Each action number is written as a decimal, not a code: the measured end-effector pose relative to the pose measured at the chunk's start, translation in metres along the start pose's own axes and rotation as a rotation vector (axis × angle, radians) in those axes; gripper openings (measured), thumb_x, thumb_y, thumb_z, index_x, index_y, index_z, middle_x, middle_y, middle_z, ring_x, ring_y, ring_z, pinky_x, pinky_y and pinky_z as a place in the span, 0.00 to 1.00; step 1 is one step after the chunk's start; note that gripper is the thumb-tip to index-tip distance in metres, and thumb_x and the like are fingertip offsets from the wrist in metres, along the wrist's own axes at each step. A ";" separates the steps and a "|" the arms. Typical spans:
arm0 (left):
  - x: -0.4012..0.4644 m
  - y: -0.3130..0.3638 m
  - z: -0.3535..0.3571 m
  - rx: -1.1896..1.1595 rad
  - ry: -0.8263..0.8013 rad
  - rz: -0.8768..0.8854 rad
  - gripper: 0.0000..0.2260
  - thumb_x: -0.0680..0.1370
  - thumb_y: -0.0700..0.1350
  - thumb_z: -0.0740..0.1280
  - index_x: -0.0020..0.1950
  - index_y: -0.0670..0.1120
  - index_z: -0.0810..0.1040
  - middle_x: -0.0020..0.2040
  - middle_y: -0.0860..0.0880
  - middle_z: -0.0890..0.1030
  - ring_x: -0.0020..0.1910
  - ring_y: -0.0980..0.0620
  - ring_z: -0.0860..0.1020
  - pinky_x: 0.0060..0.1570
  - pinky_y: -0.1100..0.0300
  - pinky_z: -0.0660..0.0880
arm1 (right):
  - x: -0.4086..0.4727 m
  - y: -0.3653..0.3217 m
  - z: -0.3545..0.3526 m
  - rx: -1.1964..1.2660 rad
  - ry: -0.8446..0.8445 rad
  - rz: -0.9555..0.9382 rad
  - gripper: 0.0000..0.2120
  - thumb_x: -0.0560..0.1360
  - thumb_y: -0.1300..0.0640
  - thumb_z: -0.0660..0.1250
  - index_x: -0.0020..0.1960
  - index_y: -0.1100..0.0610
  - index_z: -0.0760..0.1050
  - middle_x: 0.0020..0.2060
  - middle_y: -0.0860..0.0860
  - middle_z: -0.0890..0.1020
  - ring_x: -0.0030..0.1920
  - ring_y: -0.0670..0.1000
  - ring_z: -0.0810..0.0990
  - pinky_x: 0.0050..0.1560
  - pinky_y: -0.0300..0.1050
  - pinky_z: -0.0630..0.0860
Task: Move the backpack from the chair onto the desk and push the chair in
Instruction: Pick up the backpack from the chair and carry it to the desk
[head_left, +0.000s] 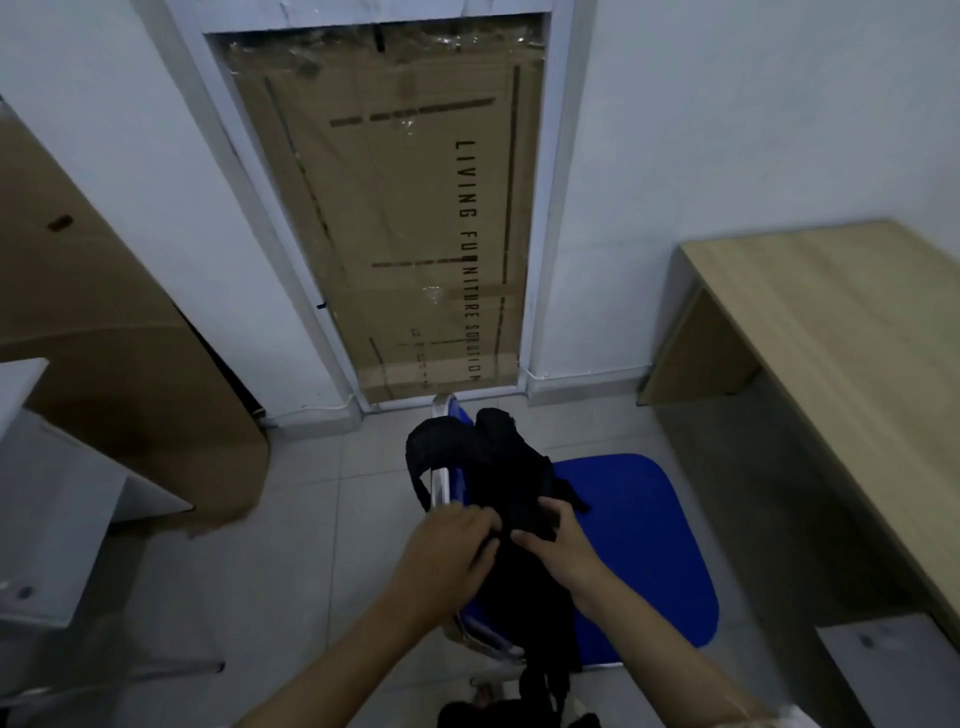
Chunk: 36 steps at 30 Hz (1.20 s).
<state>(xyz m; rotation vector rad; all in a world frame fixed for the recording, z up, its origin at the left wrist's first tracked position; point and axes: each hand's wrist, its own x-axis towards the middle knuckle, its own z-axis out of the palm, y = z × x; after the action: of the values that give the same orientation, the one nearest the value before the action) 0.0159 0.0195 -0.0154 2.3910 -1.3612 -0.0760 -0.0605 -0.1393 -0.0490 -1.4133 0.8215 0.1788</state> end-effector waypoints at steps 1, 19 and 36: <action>0.007 -0.008 0.000 0.017 0.046 -0.017 0.06 0.76 0.48 0.60 0.49 0.48 0.74 0.44 0.48 0.79 0.43 0.49 0.76 0.44 0.57 0.73 | 0.000 0.005 -0.005 -0.015 0.029 0.005 0.31 0.73 0.57 0.72 0.70 0.51 0.60 0.58 0.50 0.71 0.55 0.49 0.73 0.53 0.42 0.75; 0.135 -0.067 -0.015 0.178 -0.251 0.016 0.30 0.78 0.48 0.64 0.75 0.42 0.54 0.76 0.40 0.57 0.74 0.41 0.56 0.73 0.44 0.54 | -0.011 0.014 0.012 -0.162 0.010 0.020 0.27 0.78 0.54 0.64 0.74 0.57 0.60 0.71 0.53 0.67 0.70 0.53 0.67 0.69 0.48 0.69; 0.092 0.008 0.069 -0.216 -0.324 -0.576 0.48 0.72 0.48 0.72 0.75 0.49 0.37 0.77 0.39 0.38 0.65 0.36 0.70 0.52 0.48 0.76 | -0.038 0.031 0.017 -0.236 -0.051 -0.104 0.22 0.81 0.58 0.54 0.75 0.56 0.58 0.72 0.52 0.66 0.71 0.50 0.65 0.70 0.40 0.62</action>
<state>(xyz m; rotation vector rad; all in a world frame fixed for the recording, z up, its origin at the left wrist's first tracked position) 0.0418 -0.0819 -0.0632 2.5713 -0.6846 -0.7506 -0.0983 -0.1041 -0.0521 -1.6626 0.6990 0.2369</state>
